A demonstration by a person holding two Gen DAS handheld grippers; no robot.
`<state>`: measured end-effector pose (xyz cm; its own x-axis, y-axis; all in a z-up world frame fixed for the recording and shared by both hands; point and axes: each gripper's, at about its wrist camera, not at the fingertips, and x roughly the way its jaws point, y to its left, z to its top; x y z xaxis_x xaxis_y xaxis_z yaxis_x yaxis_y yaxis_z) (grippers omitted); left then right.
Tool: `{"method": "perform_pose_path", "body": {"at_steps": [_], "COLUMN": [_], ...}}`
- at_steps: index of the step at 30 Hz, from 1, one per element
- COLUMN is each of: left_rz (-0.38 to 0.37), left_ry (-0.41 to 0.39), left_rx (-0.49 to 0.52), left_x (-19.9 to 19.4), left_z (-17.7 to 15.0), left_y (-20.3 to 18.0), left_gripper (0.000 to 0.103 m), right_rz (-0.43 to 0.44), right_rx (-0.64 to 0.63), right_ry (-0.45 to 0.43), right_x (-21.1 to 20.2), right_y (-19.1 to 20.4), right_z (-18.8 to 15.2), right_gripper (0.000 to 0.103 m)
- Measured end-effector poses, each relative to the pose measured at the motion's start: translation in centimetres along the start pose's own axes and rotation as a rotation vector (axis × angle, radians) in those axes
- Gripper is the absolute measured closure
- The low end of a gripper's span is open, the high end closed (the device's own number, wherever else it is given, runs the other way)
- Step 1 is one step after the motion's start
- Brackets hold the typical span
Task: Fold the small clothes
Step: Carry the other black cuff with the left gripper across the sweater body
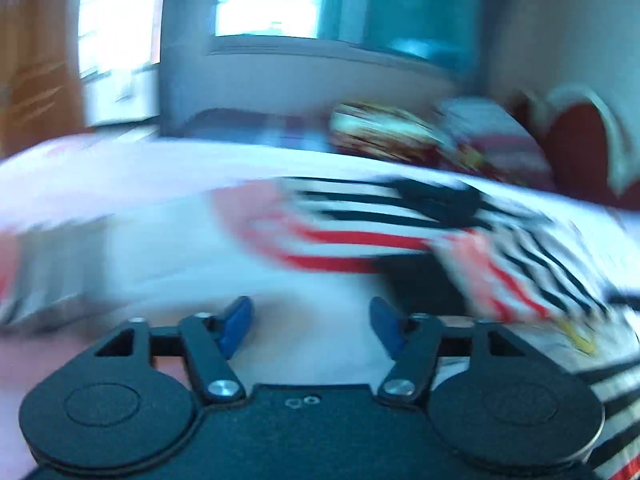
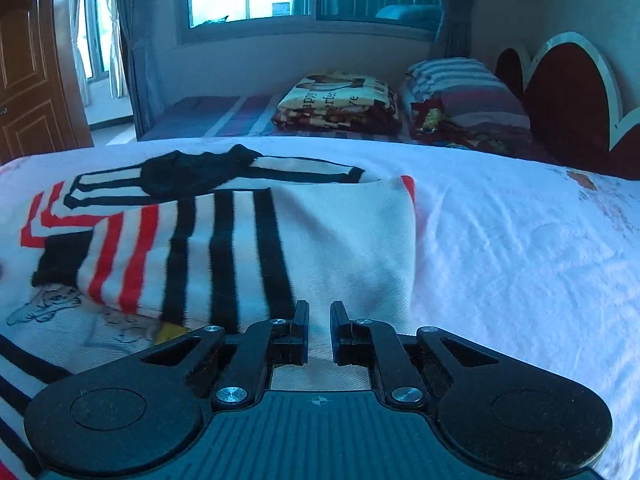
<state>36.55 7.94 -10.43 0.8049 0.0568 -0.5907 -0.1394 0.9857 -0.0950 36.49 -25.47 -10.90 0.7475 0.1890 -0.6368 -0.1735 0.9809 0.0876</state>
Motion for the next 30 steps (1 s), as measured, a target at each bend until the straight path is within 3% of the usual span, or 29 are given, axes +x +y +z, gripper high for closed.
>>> {"method": "perform_pose_path", "body": {"at_steps": [2,5,8,15,17,19,20,22,25,27,29,30], "left_rz": [0.098,0.216,0.225,0.107,0.09,0.102,0.109,0.052,0.032,0.087,0.192,0.201], "left_ry": [-0.029,-0.066,-0.055,-0.122,-0.142,-0.143,-0.143,-0.223,-0.332,-0.278,-0.074,-0.007], "left_rx": [-0.135,-0.339,-0.548,-0.817,-0.852,-0.842,-0.836,-0.833,-0.717,-0.65,-0.635,-0.675], "left_x": [-1.9,-4.5,-5.5,-3.9,-3.1,-2.0,-1.7,-2.8,-4.6,-3.7,-0.3,0.9], "left_z": [-0.4,-1.5,-2.6,-2.7,-2.3,-1.5,-0.9,-0.1,2.3,2.9,2.5,1.8], "left_y": [6.3,15.0,21.2,27.2,28.3,28.9,29.3,30.3,29.0,28.2,28.7,29.4], "left_gripper": [0.063,0.064,0.064,0.064,0.066,0.074,0.097,0.098,0.098,0.098,0.098,0.098], "right_rz": [0.017,0.057,0.091,0.127,0.12,0.11,0.102,0.091,0.084,0.073,0.066,0.066], "right_rx": [0.042,0.142,0.227,0.241,0.251,0.258,0.255,0.248,0.249,0.259,0.277,0.285], "right_ry": [-0.014,-0.033,-0.033,-0.011,-0.002,0.008,0.01,0.006,-0.009,-0.006,0.002,0.007], "right_x": [-0.5,-0.7,-0.2,0.6,0.7,0.7,0.7,0.3,0.0,0.2,0.6,0.9], "right_y": [0.9,2.4,4.7,10.1,10.5,10.6,10.5,10.4,9.7,9.1,8.4,7.9], "right_z": [-0.1,0.1,0.9,2.5,2.7,2.8,2.8,2.9,3.1,3.0,2.7,2.5], "right_gripper": [0.093,0.093,0.093,0.093,0.093,0.093,0.093,0.093,0.093,0.093,0.093,0.093]}}
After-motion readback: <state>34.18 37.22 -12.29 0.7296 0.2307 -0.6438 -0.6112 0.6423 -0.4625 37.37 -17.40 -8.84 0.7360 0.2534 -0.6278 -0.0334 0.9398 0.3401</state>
